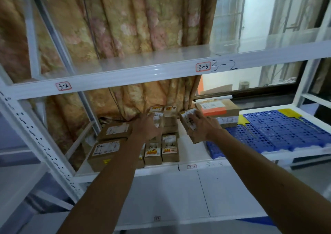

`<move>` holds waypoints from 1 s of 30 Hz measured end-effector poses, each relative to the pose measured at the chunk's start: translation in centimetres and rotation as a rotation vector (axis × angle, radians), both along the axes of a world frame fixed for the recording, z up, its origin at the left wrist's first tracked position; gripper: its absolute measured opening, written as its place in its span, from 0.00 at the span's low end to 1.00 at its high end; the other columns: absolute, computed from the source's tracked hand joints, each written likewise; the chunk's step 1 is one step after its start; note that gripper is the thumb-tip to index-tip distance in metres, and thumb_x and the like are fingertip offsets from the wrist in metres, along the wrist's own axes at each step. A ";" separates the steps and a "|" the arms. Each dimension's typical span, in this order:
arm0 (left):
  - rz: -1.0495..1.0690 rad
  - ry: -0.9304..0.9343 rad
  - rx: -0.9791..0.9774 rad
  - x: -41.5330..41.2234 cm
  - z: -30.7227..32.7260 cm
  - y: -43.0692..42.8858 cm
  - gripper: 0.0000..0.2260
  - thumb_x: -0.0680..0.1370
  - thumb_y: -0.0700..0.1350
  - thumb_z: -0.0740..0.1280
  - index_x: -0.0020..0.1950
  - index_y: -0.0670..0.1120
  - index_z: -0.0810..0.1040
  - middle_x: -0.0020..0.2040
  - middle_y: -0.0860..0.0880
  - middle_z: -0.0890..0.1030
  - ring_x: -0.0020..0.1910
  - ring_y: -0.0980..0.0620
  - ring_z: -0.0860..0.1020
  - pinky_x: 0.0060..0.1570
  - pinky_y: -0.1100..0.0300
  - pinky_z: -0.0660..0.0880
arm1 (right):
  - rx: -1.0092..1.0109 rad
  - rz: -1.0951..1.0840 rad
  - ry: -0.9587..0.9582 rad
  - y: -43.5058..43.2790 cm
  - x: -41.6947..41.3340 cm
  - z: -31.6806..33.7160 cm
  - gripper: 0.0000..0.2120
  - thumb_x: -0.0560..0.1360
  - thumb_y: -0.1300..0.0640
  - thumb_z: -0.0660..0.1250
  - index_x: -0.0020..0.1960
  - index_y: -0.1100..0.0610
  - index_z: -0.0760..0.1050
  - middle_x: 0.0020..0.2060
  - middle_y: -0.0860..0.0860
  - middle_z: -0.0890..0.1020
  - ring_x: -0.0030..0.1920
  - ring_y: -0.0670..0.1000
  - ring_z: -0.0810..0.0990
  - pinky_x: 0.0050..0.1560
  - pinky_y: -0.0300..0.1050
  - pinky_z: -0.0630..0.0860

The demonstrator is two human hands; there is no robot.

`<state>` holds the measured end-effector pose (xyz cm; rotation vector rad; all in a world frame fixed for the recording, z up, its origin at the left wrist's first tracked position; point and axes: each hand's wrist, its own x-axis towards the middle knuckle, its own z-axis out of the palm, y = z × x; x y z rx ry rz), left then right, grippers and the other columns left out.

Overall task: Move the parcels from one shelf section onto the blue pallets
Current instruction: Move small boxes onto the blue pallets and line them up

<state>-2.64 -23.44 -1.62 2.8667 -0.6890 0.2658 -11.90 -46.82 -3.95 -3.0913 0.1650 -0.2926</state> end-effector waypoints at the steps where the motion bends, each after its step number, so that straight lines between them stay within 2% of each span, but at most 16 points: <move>1: -0.007 0.002 0.002 -0.7 0.4 -0.5 0.39 0.72 0.67 0.67 0.77 0.49 0.63 0.75 0.45 0.66 0.71 0.41 0.67 0.65 0.46 0.68 | 0.030 -0.019 0.004 -0.3 -0.9 0.1 0.38 0.74 0.32 0.59 0.77 0.49 0.56 0.75 0.53 0.58 0.69 0.62 0.68 0.63 0.57 0.70; 3: -0.010 0.008 0.010 -1.9 1.2 -1.3 0.39 0.72 0.68 0.65 0.78 0.49 0.61 0.77 0.45 0.64 0.73 0.41 0.65 0.67 0.45 0.66 | 0.061 -0.064 0.003 -0.9 -2.9 0.6 0.38 0.73 0.32 0.60 0.77 0.48 0.56 0.74 0.53 0.58 0.67 0.64 0.70 0.62 0.59 0.71; 8: -0.153 -0.049 -0.091 -5.5 1.7 -2.8 0.31 0.73 0.69 0.55 0.67 0.51 0.74 0.66 0.46 0.77 0.64 0.43 0.73 0.61 0.47 0.73 | -0.022 -0.161 0.002 -1.6 -9.0 2.2 0.35 0.75 0.33 0.61 0.76 0.49 0.58 0.73 0.55 0.60 0.61 0.64 0.75 0.55 0.56 0.74; 11: -0.167 -0.042 -0.118 -8.7 1.5 -4.0 0.27 0.75 0.66 0.58 0.67 0.51 0.74 0.66 0.47 0.76 0.63 0.44 0.74 0.54 0.51 0.72 | -0.045 -0.228 -0.023 -2.1 -13.4 2.8 0.34 0.75 0.35 0.62 0.75 0.48 0.59 0.73 0.53 0.61 0.59 0.63 0.76 0.53 0.54 0.73; 16: -0.238 0.016 -0.122 -14.9 0.2 -7.5 0.29 0.76 0.64 0.61 0.72 0.50 0.69 0.70 0.47 0.73 0.65 0.43 0.74 0.59 0.50 0.73 | -0.102 -0.282 -0.006 -2.8 -21.1 2.2 0.35 0.74 0.32 0.60 0.74 0.48 0.59 0.72 0.52 0.63 0.56 0.61 0.78 0.50 0.53 0.74; 22: -0.354 0.013 -0.105 -20.7 -1.0 -11.8 0.25 0.75 0.61 0.62 0.69 0.52 0.72 0.67 0.48 0.74 0.63 0.44 0.75 0.55 0.52 0.73 | -0.072 -0.388 0.028 -4.5 -27.1 1.6 0.33 0.74 0.35 0.63 0.73 0.50 0.61 0.71 0.54 0.64 0.57 0.64 0.77 0.51 0.55 0.75; 30: -0.345 -0.008 -0.082 -24.1 0.2 -19.2 0.24 0.75 0.60 0.62 0.67 0.51 0.73 0.65 0.46 0.75 0.61 0.43 0.76 0.51 0.52 0.72 | -0.067 -0.433 0.020 -11.9 -31.7 1.6 0.34 0.74 0.35 0.62 0.74 0.50 0.60 0.72 0.55 0.62 0.58 0.63 0.77 0.50 0.52 0.73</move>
